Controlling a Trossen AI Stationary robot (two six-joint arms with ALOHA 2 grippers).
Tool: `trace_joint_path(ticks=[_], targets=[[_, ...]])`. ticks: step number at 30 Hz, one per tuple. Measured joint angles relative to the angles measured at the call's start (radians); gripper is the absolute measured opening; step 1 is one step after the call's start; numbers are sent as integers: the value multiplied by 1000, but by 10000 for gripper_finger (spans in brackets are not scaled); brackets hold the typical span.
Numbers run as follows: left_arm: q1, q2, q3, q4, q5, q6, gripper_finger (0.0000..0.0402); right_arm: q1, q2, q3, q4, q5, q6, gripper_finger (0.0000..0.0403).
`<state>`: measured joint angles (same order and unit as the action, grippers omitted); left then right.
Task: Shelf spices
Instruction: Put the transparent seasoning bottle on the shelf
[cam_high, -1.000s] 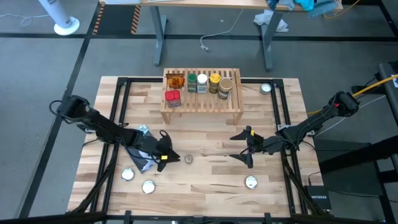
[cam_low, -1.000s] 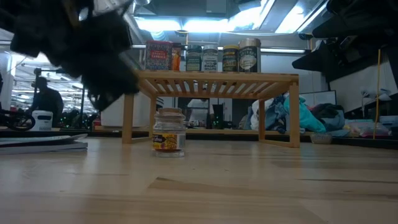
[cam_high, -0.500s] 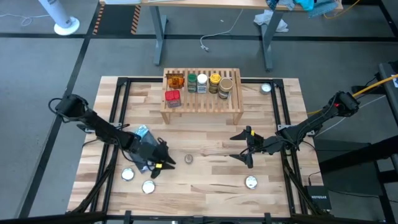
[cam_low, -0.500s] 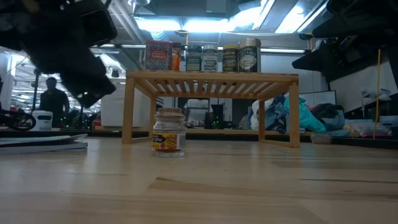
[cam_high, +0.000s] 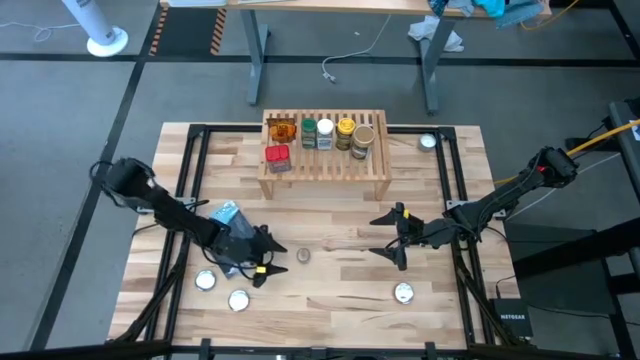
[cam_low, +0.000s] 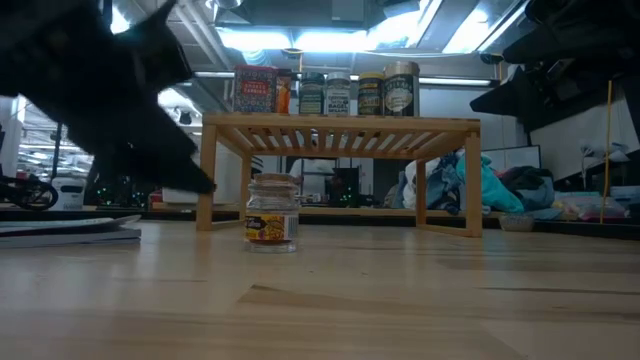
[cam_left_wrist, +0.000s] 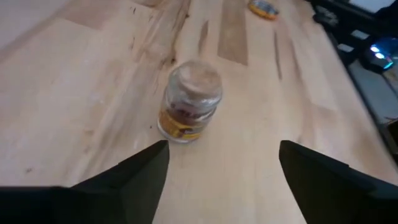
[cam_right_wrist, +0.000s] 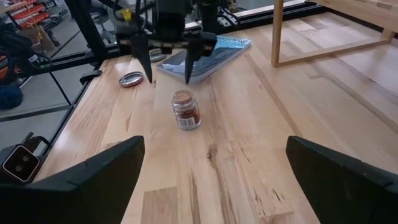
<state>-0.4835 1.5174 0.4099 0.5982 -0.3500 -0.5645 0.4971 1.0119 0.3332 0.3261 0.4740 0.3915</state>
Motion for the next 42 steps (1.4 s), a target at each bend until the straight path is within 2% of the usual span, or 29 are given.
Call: trace_joint_path(ticks=[9, 17, 30, 42], targets=[[24, 274, 0, 340, -58, 88, 304, 0, 0, 0, -14, 0, 0, 397], [89, 392, 1, 539, -38, 153, 304, 0, 0, 0, -15, 0, 0, 397], [153, 454, 77, 559, 59, 221, 304, 0, 0, 0, -15, 0, 0, 397], [153, 464, 95, 545, 62, 212, 304, 0, 0, 0, -15, 0, 0, 397]])
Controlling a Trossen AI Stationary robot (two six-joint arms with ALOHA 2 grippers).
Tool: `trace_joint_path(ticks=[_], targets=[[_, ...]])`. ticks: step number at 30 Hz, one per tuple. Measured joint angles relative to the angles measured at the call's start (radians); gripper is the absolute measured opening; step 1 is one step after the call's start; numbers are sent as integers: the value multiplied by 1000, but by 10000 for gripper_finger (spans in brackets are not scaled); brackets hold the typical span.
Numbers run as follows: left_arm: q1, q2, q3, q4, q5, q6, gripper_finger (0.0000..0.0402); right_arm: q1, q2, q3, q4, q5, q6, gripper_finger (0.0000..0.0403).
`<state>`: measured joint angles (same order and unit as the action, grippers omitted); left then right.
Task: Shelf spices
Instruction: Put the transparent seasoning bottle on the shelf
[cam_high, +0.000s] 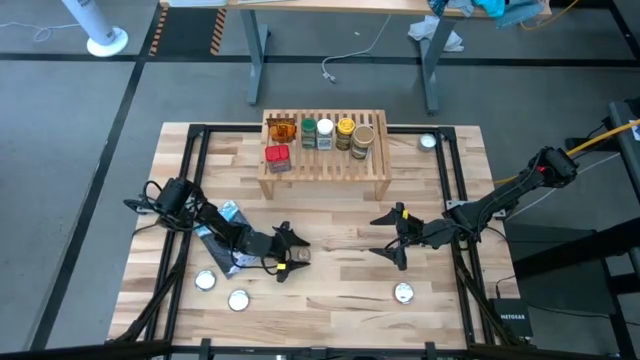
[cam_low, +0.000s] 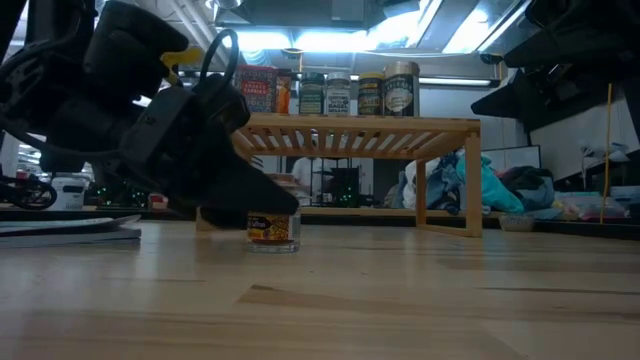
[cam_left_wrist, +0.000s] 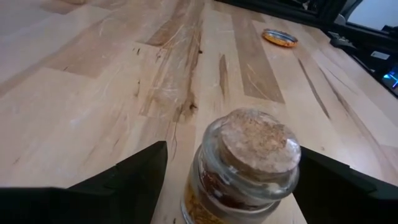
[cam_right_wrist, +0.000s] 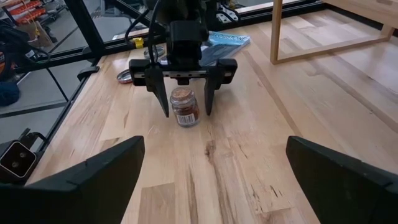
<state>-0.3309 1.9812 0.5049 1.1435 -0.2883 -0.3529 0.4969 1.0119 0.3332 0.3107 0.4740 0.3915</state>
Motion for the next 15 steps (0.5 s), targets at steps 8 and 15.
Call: trace_joint_path(ticks=[8, 15], targets=[[0, 0, 0, 20, 0, 20, 247, 0, 0, 0, 0, 0, 0, 397], [0, 0, 1, 28, 33, 29, 176, 0, 0, 0, 0, 0, 0, 397]])
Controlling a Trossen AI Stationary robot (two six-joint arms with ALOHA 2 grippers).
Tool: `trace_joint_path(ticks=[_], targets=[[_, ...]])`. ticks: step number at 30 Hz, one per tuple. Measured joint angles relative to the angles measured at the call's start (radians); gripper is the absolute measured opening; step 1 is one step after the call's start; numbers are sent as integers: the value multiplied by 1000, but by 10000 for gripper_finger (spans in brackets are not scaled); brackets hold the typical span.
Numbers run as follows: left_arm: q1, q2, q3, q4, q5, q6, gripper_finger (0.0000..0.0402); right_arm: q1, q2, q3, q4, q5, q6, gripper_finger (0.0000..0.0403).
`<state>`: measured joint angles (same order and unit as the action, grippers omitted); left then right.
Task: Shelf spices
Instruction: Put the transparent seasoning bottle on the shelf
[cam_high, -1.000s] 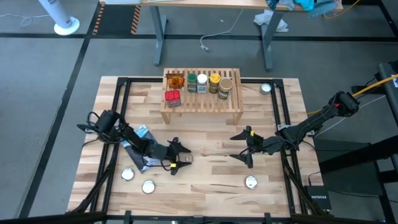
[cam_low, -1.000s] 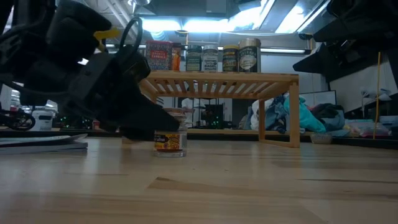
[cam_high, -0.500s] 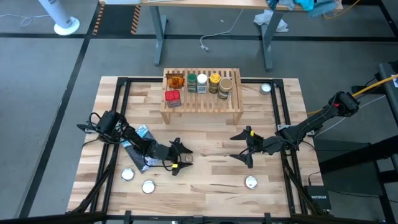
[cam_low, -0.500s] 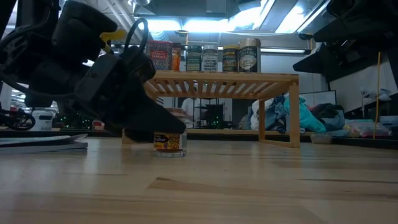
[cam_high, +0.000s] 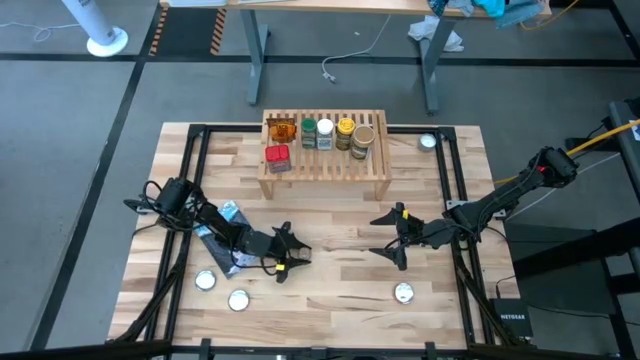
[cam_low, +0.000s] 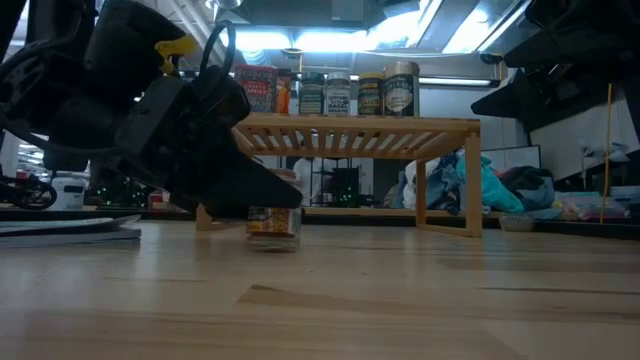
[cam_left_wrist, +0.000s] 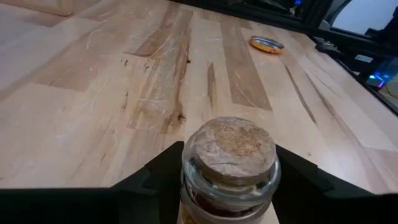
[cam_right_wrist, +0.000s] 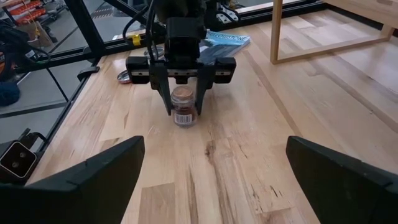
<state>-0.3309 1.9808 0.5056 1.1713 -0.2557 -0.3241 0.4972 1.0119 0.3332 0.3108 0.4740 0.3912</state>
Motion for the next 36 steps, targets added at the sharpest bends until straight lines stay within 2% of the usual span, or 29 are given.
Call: trace_joint_path(ticks=[11, 16, 22, 25, 28, 32, 36], targets=[[14, -2, 52, 32, 9, 115, 176, 0, 0, 0, 0, 0, 0, 397], [59, -15, 100, 51, 8, 180, 176, 0, 0, 0, 0, 0, 0, 397], [131, -99, 141, 18, 34, 201, 176, 0, 0, 0, -4, 0, 0, 397], [167, -172, 169, -118, 93, 201, 176, 0, 0, 0, -7, 0, 0, 397], [194, -252, 227, -327, 137, 204, 176, 0, 0, 0, -6, 3, 0, 397], [224, -340, 323, -609, 154, 222, 176, 0, 0, 0, -10, 3, 0, 397], [255, -386, 393, -779, 154, 228, 176, 0, 0, 0, -17, 3, 0, 397]])
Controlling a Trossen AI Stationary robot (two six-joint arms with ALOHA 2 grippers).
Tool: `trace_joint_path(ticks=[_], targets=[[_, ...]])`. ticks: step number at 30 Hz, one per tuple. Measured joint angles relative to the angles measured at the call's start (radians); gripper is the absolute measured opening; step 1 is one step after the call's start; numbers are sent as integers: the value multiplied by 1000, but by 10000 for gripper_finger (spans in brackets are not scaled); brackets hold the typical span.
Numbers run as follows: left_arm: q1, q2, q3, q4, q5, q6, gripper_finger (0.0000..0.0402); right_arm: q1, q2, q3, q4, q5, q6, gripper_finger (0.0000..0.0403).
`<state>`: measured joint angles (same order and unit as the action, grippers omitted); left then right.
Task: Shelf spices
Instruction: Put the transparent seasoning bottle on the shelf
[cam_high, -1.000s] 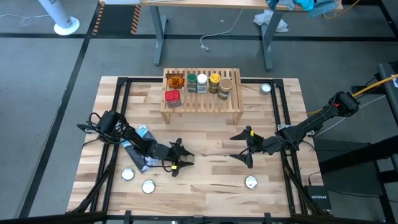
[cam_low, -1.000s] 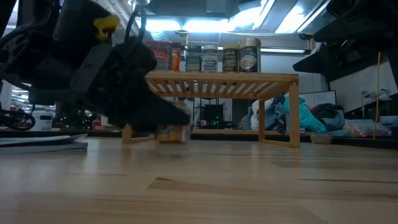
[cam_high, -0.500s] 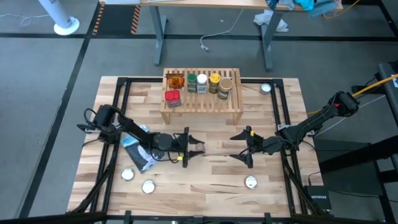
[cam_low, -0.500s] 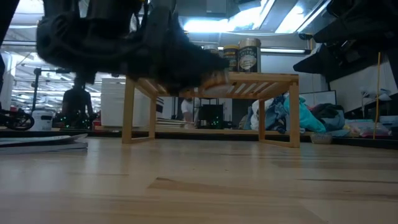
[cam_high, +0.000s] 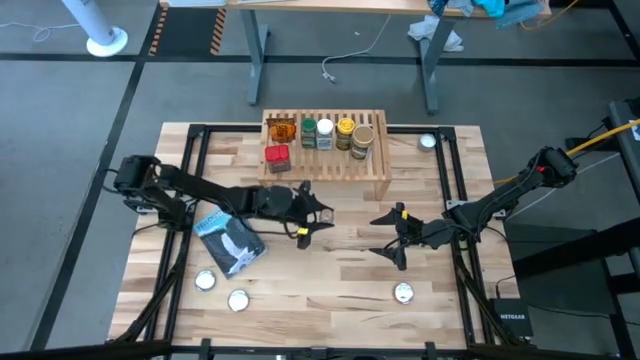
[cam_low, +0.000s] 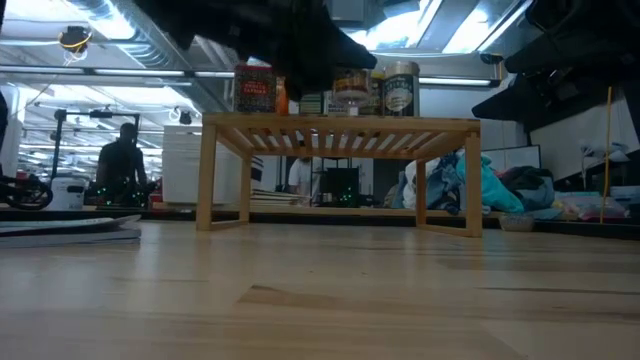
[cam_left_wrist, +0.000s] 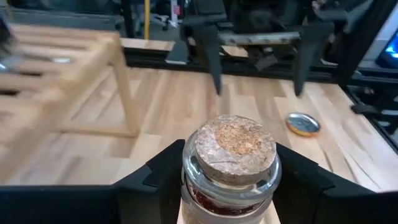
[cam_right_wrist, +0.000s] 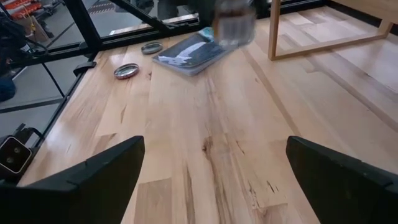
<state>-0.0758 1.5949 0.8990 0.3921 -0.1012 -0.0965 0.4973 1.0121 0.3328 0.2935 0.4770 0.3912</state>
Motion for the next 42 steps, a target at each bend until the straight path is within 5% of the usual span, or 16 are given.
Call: trace_joint_path(ticks=[22, 42], targets=[[233, -33, 92, -39, 53, 55, 178, 0, 0, 0, -7, 0, 0, 397], [317, -33, 92, -54, 73, 44, 181, 0, 0, 0, -7, 0, 0, 397]])
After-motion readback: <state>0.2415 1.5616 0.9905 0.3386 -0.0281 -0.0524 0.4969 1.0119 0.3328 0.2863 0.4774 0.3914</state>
